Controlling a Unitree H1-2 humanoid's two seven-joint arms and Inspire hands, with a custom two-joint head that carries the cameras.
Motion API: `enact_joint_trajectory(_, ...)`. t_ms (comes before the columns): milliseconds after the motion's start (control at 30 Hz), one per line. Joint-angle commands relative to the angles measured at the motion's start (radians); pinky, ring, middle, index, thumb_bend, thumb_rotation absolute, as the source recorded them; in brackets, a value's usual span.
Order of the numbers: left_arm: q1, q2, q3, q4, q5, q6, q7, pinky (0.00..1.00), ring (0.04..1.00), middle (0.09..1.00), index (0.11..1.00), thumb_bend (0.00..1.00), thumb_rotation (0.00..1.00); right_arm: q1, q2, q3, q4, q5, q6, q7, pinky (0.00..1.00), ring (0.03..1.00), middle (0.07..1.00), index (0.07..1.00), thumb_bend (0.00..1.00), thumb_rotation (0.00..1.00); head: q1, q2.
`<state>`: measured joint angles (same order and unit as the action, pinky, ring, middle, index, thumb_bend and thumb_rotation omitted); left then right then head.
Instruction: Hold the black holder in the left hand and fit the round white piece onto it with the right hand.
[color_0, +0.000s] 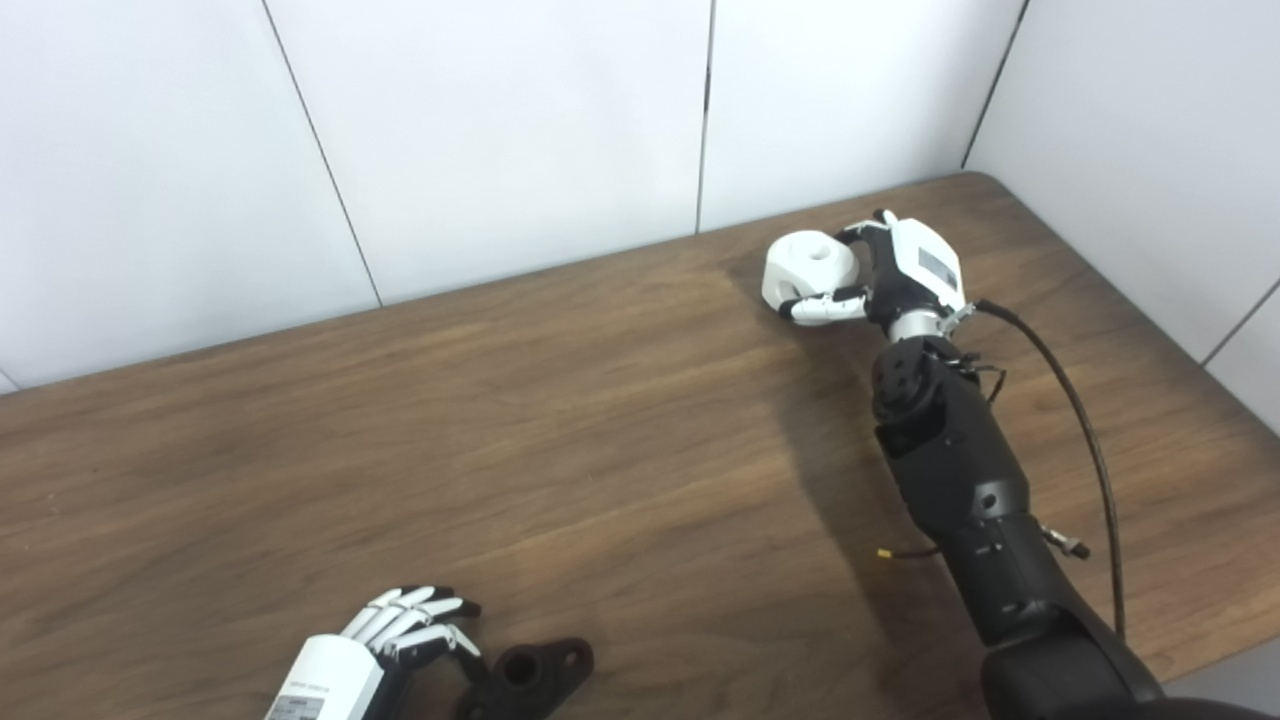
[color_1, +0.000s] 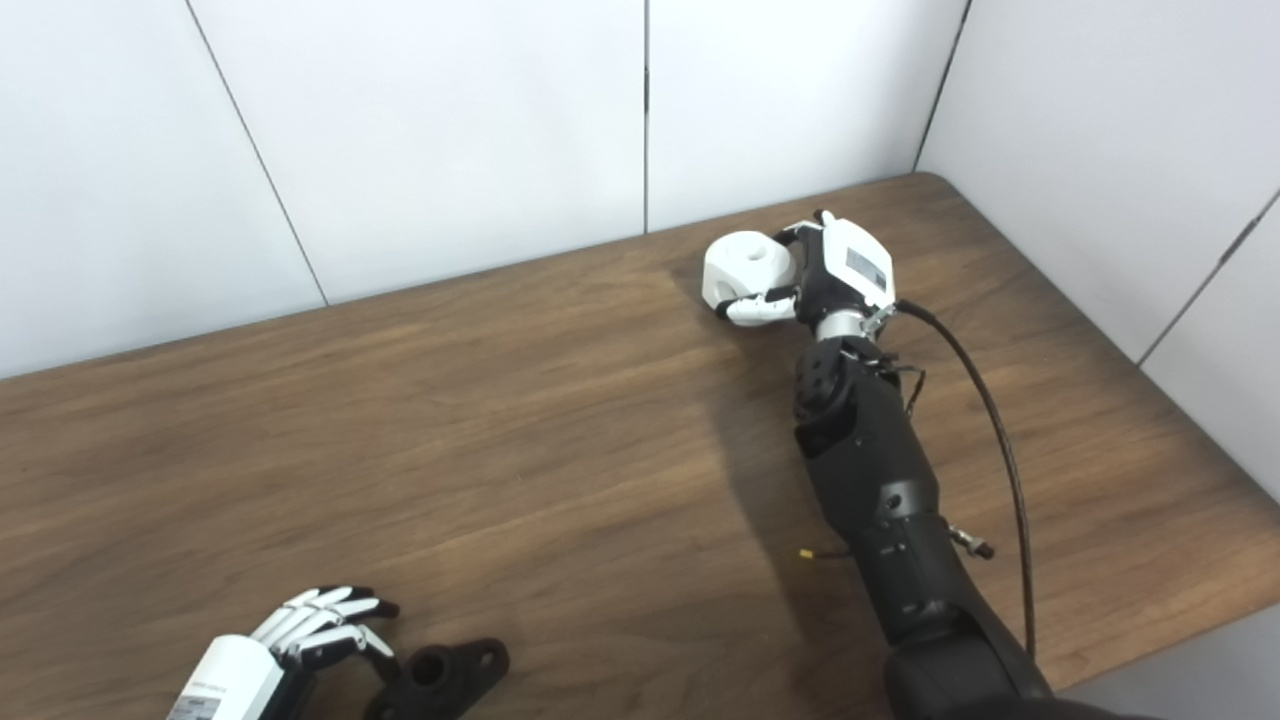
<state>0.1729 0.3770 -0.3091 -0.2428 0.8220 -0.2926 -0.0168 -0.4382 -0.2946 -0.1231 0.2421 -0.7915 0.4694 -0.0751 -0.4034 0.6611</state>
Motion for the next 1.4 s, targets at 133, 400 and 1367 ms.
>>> enact_joint_trajectory(133, 0.029, 0.019, 0.015, 0.011, 0.012, 0.063, -0.072, 0.83, 0.825, 0.764, 0.485, 0.52, 0.04, -0.030, -0.013, -0.006, -0.033, 0.004, 0.000, -0.022, 0.80, 0.981, 0.959, 0.688, 0.86, 0.31, -0.002, 0.003)
enact_joint_trajectory(400, 0.028, 0.016, 0.015, 0.013, 0.013, 0.062, -0.073, 0.83, 0.823, 0.762, 0.485, 0.52, 0.04, -0.033, -0.014, 0.000, -0.039, 0.006, 0.000, -0.026, 0.82, 0.980, 0.953, 0.673, 0.84, 0.33, -0.002, 0.003)
enact_joint_trajectory(1367, 0.026, 0.014, 0.008, 0.010, 0.015, 0.066, -0.097, 0.83, 0.825, 0.767, 0.485, 0.52, 0.04, -0.073, -0.003, 0.013, -0.022, 0.014, 0.000, -0.069, 0.75, 0.920, 0.878, 0.616, 0.83, 0.28, 0.003, 0.007)
